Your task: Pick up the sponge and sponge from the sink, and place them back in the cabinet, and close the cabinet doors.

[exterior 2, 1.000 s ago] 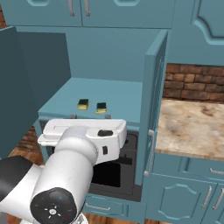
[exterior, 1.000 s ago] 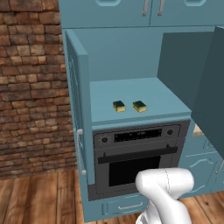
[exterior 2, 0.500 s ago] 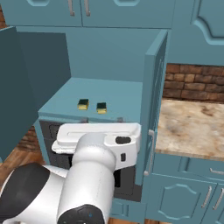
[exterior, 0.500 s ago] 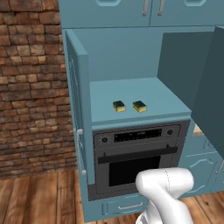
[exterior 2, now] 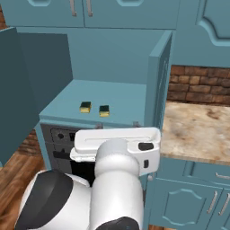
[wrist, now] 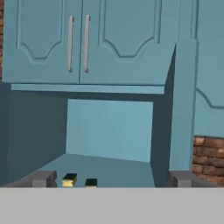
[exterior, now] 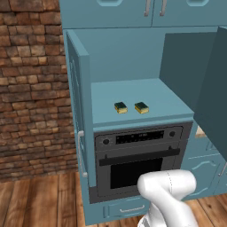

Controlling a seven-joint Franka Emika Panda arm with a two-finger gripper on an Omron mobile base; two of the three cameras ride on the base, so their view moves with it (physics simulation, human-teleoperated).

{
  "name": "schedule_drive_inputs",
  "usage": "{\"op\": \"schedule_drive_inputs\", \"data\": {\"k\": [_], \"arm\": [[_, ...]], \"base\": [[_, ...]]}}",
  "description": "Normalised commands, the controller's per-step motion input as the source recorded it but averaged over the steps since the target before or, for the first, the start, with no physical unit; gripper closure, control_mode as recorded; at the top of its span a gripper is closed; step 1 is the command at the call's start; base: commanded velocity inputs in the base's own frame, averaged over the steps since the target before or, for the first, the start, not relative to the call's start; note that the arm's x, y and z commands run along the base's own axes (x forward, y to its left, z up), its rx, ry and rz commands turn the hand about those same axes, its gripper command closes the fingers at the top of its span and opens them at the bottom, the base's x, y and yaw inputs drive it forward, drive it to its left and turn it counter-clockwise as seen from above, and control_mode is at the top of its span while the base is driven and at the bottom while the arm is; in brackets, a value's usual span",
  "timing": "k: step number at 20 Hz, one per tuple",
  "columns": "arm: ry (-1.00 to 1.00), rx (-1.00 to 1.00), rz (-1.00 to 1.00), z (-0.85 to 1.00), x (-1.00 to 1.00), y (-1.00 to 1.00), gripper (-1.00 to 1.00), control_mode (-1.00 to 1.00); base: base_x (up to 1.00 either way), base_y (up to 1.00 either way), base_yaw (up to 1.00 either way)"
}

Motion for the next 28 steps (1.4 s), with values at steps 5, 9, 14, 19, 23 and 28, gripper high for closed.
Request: {"op": "schedule_drive_inputs", "data": {"k": [5, 9, 14, 19, 23, 28], "arm": [[0.0, 0.0, 0.07, 0.0, 0.0, -0.28, -1.0, -1.0], [0.0, 0.0, 0.08, 0.0, 0.0, -0.25, -1.0, -1.0], [0.0, 0.0, 0.09, 0.0, 0.0, -0.21, -1.0, -1.0], [0.0, 0.0, 0.1, 0.0, 0.0, -0.12, -1.0, -1.0], [0.0, 0.0, 0.1, 0.0, 0.0, -0.08, -1.0, -1.0], [0.0, 0.0, 0.08, 0.0, 0.01, -0.03, -1.0, -1.0]], "base": [[0.0, 0.0, 0.0], [0.0, 0.0, 0.0], [0.0, 0.0, 0.0], [0.0, 0.0, 0.0], [0.0, 0.0, 0.0], [0.0, 0.0, 0.0]]}}
